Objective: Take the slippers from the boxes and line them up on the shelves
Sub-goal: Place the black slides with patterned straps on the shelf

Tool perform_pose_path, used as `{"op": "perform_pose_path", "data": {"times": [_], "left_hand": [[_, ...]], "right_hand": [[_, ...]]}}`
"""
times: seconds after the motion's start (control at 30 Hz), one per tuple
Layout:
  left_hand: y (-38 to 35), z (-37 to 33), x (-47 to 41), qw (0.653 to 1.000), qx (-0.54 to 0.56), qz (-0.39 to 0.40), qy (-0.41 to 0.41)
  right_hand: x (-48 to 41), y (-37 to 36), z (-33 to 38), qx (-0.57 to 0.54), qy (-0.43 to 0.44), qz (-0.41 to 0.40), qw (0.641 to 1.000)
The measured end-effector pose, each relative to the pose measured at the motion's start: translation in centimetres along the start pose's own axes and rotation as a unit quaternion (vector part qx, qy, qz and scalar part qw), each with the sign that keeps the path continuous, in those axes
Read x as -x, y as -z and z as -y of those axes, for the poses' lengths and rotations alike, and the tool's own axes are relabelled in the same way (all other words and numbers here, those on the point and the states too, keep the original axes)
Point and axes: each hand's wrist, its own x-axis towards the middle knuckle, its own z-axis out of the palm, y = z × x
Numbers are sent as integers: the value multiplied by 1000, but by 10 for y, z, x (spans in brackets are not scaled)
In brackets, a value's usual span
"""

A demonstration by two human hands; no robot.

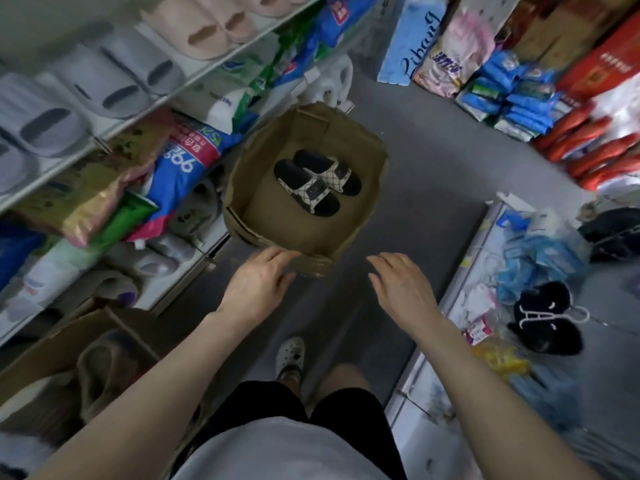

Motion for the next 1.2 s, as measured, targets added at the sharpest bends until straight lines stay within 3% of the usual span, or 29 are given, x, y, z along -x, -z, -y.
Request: {"op": "perform_pose_path", "data": {"times": [0.23,0.5,0.73,0.97,1.2], "left_hand": [[-39,2,-119,993,55,-15,105],[-115,35,-220,965,78,-25,249],[-194,88,-288,929,107,16,353],[-253,146,-349,902,121,42,413],[-275,173,-365,865,176,10,470]], "right_hand": [[-138,-6,-79,-46,24,23,998],[-321,-71,-152,-53,93,182,977],[-445,-166,-165,-18,71,259,963],[-491,-252,-173,30,57,320,945],[-484,-270,-150,14,81,287,954]]}}
